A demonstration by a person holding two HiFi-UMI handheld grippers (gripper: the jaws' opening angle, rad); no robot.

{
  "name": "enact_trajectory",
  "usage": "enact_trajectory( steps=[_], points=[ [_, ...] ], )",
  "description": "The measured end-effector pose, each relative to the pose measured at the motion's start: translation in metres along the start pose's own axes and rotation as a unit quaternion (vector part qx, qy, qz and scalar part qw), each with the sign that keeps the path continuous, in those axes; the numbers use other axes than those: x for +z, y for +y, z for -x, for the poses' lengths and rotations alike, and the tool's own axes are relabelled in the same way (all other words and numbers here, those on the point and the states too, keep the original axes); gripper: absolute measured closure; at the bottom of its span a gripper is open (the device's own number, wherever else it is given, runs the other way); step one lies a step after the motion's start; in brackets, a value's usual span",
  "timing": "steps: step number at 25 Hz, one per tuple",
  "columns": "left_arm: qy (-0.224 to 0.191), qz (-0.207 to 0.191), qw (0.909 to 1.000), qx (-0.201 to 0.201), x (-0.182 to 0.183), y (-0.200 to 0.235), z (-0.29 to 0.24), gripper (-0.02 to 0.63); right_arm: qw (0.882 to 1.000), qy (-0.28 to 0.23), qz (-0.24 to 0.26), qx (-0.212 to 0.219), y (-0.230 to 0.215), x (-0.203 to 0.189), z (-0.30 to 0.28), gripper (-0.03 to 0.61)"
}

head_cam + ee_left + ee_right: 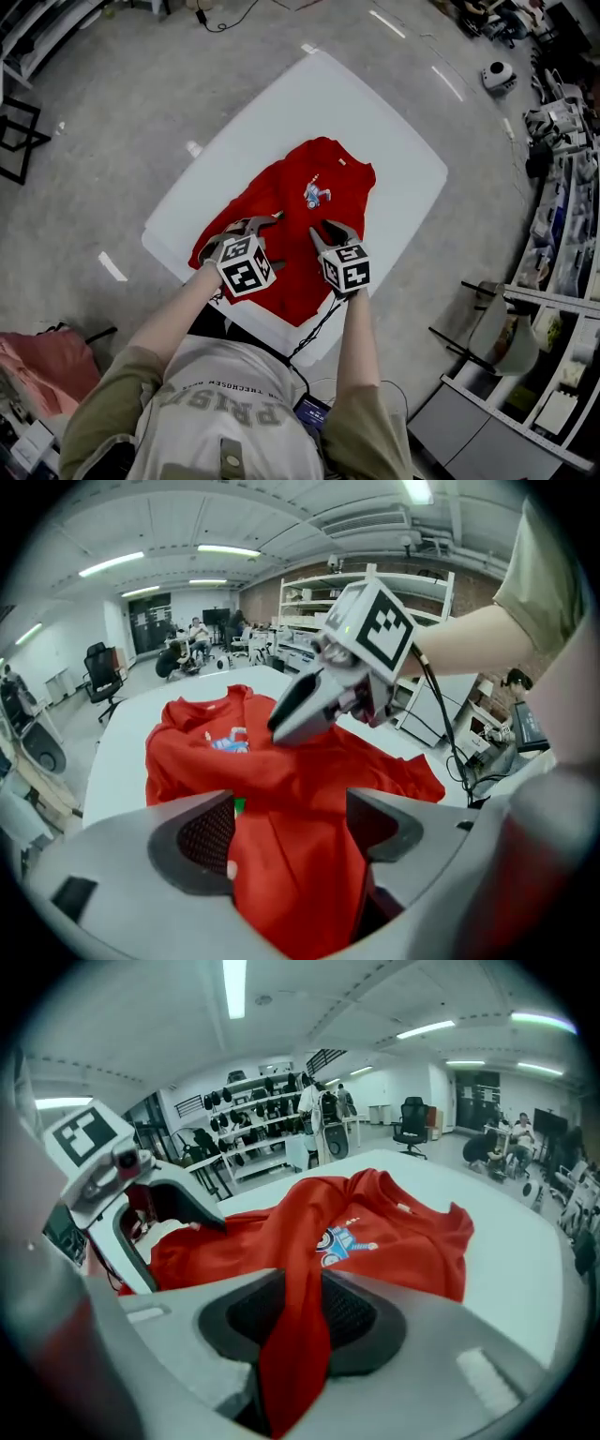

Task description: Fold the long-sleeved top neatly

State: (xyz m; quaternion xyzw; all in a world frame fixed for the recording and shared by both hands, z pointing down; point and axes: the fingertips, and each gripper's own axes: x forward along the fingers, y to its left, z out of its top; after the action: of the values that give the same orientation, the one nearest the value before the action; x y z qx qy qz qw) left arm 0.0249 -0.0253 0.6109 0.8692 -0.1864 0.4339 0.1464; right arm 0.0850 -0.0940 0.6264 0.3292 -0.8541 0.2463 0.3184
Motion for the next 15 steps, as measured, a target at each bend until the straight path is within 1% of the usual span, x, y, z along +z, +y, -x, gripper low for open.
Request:
enact_trajectory(
  steps=[2, 5, 7, 11, 12, 13, 15],
  points=[
    [0.0, -0.03, 0.9996, -0.003, 0.017, 0.015, -0.008, 0.256, 1.0, 0.002, -0.005, 0.016, 0.009, 0.002, -0.013, 0.471],
    [0.031, -0.084, 0.9959, -0.016, 0.025, 0.043, -0.024, 0.245, 0.999, 0.002, -0.023, 0.027, 0.019, 0.003, -0.011, 0.471],
    [0.053, -0.113, 0.9916, -0.034, 0.023, 0.06, -0.032, 0.241, 0.999, 0.004, -0.025, 0.021, 0.024, 0.003, -0.003, 0.471],
    [0.09, -0.149, 0.9814, -0.08, 0.016, 0.078, -0.042, 0.227, 0.999, -0.004, -0.034, 0.005, 0.036, 0.011, 0.026, 0.468],
    [0.102, -0.159, 0.9777, -0.092, 0.013, 0.08, -0.045, 0.225, 0.999, -0.001, -0.036, 0.009, 0.043, 0.012, 0.03, 0.366],
    [0.111, -0.168, 0.9743, -0.101, 0.01, 0.082, -0.049, 0.225, 0.999, 0.004, -0.036, 0.014, 0.05, 0.012, 0.031, 0.291],
    [0.117, -0.178, 0.9704, -0.115, 0.006, 0.083, -0.054, 0.225, 0.999, 0.016, -0.031, 0.019, 0.063, 0.009, 0.026, 0.29]
  ],
)
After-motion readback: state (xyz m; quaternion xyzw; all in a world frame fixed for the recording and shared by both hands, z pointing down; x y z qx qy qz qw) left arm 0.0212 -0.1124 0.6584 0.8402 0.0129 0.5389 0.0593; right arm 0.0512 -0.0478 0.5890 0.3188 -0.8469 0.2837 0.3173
